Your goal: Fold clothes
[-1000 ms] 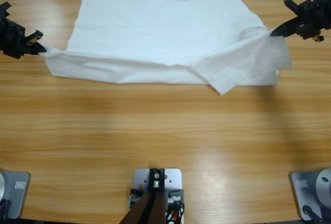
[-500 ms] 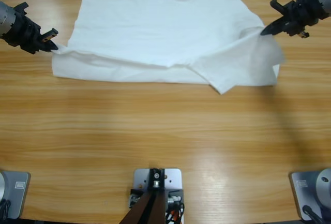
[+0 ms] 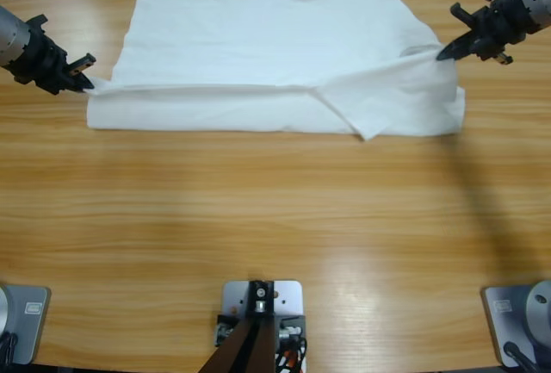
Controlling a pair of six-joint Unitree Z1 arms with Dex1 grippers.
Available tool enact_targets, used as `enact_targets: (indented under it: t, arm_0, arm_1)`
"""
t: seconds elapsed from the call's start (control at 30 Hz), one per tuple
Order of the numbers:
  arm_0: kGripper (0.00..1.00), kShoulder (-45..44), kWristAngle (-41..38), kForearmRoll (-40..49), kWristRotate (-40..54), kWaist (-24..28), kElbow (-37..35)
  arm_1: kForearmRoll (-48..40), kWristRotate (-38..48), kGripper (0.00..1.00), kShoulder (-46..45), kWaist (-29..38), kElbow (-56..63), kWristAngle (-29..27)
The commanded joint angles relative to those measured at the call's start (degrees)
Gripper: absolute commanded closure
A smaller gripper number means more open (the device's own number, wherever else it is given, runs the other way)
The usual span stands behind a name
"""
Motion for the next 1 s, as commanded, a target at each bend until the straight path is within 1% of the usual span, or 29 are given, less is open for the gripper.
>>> enact_targets:
  t: [0.03, 0.23, 0.43, 0.53, 0.63, 0.8, 1.0]
  arm_0:
    - [1.0, 6.22, 0.82, 0.49, 0.63, 0.81, -0.06]
    - [1.0, 7.68, 0.76, 0.42, 0.7, 0.79, -1.72]
    - [1.0, 6.48, 0.82, 0.41, 2.41, -0.33, -5.72]
    - [1.0, 7.75, 0.8, 0.37, 2.69, -0.44, -8.59]
    - [1.0, 9.65, 0.73, 0.39, 2.92, -0.65, -9.94]
    - [1.0, 12.14, 0.73, 0.49, 2.65, -1.27, -9.73]
    - [1.0, 13.15, 0.82, 0.92, 2.53, -1.49, -9.08]
  arm_1:
    - [-0.05, -1.77, 1.0, 5.49, -1.59, -0.64, -0.2]
    - [-0.9, -2.63, 1.0, 6.69, -1.61, -0.71, -0.2]
    - [-1.09, -3.33, 1.0, 6.46, -1.59, -1.24, -0.2]
    - [-1.0, -3.44, 1.0, 6.55, -1.62, -1.43, -0.2]
    - [-0.92, -3.56, 1.0, 6.56, -1.45, -1.52, -0.12]
    - [-0.46, -3.93, 1.0, 7.53, -0.89, -2.08, 0.15]
    - [-0.3, -4.23, 1.0, 8.3, -0.53, -2.15, 0.32]
